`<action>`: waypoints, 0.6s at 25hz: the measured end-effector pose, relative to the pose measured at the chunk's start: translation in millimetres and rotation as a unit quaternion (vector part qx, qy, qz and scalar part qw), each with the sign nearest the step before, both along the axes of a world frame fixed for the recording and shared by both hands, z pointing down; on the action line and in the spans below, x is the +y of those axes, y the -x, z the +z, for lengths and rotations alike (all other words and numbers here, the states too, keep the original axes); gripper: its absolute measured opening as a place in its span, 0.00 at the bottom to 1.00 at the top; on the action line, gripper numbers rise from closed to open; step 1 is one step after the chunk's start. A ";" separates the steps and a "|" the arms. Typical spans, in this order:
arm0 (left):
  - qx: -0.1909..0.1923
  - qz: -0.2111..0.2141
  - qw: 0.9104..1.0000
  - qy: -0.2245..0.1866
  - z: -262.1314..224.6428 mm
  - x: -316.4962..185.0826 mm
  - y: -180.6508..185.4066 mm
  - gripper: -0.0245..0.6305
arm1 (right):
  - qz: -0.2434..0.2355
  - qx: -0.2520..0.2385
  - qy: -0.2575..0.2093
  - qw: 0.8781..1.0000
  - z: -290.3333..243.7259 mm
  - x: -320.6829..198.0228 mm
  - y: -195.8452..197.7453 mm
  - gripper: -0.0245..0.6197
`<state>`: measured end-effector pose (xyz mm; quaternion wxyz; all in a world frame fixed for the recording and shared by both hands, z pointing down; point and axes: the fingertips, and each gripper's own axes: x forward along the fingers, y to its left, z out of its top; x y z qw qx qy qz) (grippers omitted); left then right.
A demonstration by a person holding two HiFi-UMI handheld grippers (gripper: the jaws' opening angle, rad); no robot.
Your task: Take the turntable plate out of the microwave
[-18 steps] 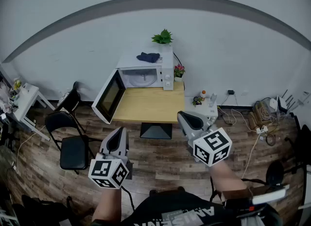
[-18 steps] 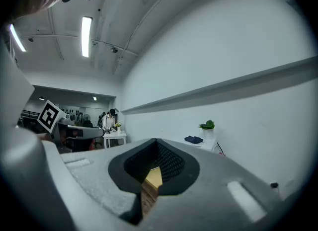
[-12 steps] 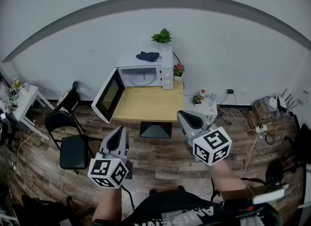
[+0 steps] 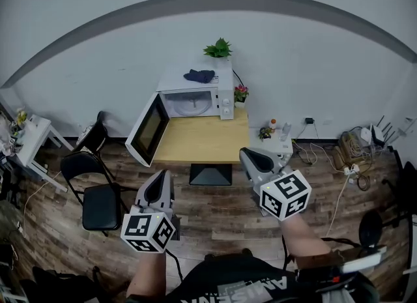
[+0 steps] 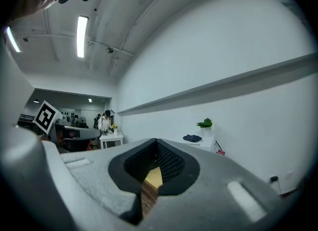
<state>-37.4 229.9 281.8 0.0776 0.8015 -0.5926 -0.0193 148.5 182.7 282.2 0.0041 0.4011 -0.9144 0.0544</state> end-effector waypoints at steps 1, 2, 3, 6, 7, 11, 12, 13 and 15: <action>0.002 0.001 1.000 -0.004 -1.5 0.8 2.8 0.04 | 0.002 -0.003 0.001 1.000 0.3 0.2 2.4 0.05; 0.007 0.002 1.000 -0.007 -2.4 1.3 6.4 0.04 | 0.003 -0.004 0.001 1.000 0.2 0.7 5.7 0.05; 0.012 0.004 1.000 -0.009 -2.5 1.0 10.9 0.04 | 0.002 -0.004 -0.001 1.000 0.2 0.9 9.9 0.05; 0.016 0.008 1.000 -0.009 1.4 -3.2 24.9 0.04 | 0.002 0.000 -0.003 1.000 1.9 -2.1 24.1 0.05; 0.013 0.012 1.000 -0.009 2.9 -4.8 28.4 0.04 | 0.004 0.001 -0.003 1.000 2.8 -3.7 28.4 0.05; 0.006 0.027 1.000 -0.011 9.0 -9.9 42.4 0.04 | 0.015 0.001 -0.001 1.000 9.1 -7.0 45.0 0.05; 0.005 0.029 1.000 -0.011 11.2 -11.1 46.3 0.04 | 0.018 0.001 0.000 1.000 11.4 -7.1 48.9 0.05; 0.003 0.030 0.999 -0.009 13.6 -12.8 50.4 0.04 | 0.020 0.001 0.001 1.000 13.7 -7.6 52.9 0.05; 0.000 0.030 1.000 -0.005 18.0 -17.4 57.9 0.04 | 0.021 0.000 0.007 1.000 18.3 -10.2 60.4 0.05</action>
